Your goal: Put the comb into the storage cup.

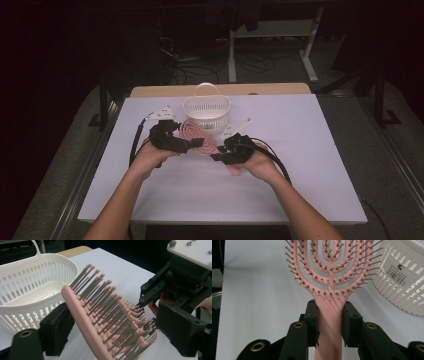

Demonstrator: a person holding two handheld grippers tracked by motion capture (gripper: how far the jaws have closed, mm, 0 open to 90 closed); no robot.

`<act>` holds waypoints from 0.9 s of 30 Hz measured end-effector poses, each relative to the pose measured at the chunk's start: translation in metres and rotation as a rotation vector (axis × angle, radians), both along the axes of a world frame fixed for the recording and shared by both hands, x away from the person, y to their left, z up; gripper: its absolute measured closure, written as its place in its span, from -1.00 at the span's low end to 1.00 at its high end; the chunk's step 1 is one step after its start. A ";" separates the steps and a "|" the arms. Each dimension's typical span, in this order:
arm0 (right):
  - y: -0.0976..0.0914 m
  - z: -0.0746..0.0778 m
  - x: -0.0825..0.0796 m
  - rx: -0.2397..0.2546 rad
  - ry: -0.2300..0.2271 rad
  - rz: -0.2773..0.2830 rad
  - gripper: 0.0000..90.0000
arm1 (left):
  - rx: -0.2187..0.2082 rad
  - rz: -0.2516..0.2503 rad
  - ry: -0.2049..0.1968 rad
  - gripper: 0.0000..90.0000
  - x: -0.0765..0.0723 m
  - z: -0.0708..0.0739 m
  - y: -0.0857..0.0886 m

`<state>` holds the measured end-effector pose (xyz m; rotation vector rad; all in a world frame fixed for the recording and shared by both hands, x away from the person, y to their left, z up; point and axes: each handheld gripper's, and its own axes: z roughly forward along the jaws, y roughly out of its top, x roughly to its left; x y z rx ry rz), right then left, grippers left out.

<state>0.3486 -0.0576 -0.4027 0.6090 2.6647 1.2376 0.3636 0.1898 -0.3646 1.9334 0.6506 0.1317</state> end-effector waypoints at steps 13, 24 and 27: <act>0.002 -0.001 -0.001 0.001 -0.023 -0.008 0.53 | -0.017 0.017 0.034 -0.30 0.002 0.000 0.004; 0.003 -0.002 -0.002 -0.003 -0.030 -0.004 0.53 | -0.028 0.026 0.061 -0.08 0.004 0.000 0.006; 0.003 -0.002 -0.002 -0.007 -0.031 -0.005 0.53 | -0.027 0.028 0.062 -0.06 0.004 0.000 0.006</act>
